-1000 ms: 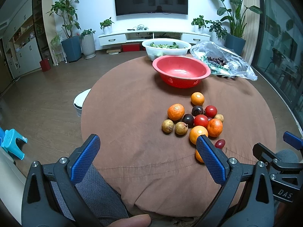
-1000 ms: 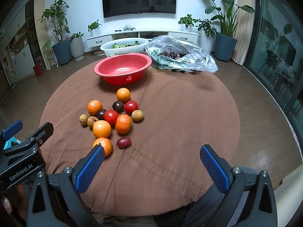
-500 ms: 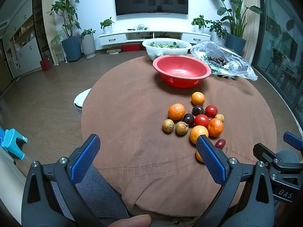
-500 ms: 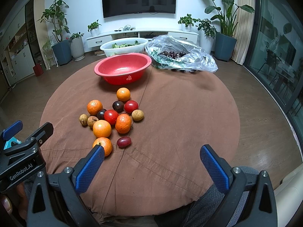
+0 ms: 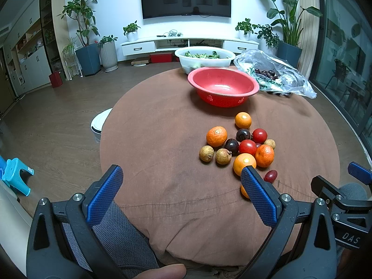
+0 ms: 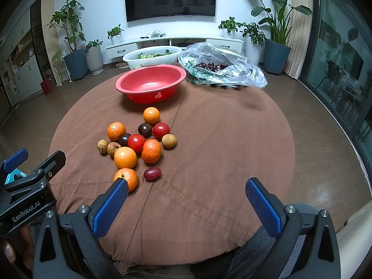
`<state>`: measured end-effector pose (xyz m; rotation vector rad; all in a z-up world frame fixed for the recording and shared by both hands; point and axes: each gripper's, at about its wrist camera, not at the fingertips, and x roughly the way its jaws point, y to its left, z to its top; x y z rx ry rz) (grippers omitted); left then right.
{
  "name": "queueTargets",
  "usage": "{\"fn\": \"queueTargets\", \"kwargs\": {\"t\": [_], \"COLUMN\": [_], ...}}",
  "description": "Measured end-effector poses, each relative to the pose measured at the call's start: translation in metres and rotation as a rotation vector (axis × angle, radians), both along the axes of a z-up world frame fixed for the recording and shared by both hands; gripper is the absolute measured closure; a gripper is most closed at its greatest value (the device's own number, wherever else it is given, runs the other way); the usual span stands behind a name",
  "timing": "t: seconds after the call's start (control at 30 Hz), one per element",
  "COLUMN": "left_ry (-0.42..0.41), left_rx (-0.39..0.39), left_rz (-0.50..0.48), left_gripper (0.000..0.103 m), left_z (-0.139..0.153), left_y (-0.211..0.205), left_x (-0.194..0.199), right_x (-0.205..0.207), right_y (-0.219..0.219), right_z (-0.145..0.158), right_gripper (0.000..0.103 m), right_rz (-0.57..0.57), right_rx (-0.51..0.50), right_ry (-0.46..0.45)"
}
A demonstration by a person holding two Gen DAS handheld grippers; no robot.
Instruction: Organize fruits
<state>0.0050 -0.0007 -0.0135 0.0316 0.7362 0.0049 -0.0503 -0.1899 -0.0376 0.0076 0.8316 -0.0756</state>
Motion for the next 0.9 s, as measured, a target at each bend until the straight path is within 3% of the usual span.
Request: {"fn": "queueTargets", "kwargs": {"t": [0.9], "left_ry": [0.011], "left_rx": [0.004], "left_rz": [-0.001], "left_gripper": [0.000], "left_z": [-0.010], "left_y": [0.003], "left_x": [-0.003], "right_x": [0.000], "right_y": [0.000], "right_z": [-0.001], "right_gripper": [0.000], "right_rz": [0.000], "right_rx": [0.002], "right_ry": [0.002]}}
